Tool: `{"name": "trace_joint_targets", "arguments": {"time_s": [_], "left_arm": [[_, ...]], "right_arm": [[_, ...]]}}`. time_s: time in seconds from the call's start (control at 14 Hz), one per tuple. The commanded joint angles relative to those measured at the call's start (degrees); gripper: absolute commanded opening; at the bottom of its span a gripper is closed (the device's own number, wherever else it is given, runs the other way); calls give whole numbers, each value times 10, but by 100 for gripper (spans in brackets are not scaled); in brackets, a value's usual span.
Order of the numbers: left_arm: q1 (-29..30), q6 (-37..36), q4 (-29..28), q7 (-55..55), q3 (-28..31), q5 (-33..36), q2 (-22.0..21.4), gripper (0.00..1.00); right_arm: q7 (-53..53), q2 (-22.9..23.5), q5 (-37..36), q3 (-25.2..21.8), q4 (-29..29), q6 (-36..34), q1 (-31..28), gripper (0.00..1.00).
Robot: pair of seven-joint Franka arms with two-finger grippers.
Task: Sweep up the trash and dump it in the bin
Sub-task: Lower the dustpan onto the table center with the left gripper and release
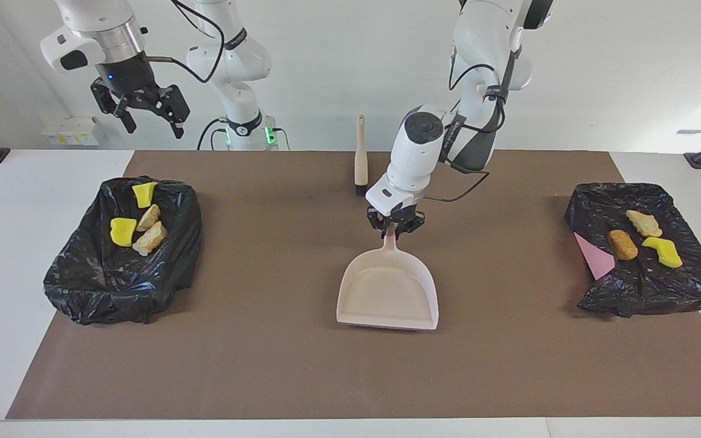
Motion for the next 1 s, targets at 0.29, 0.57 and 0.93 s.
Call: {"name": "trace_joint_targets", "arguments": {"time_s": [0.29, 0.57, 0.93], "left_arm": [[13, -23, 1, -6, 13, -2, -24, 100], [51, -58, 8, -2, 19, 8, -54, 100], [146, -110, 27, 115, 21, 9, -86, 100]], "right_arm": [[-17, -2, 9, -1, 3, -5, -7, 100], [-17, -2, 9, -1, 3, -5, -7, 100], [-17, -2, 9, -1, 3, -5, -7, 100]]}}
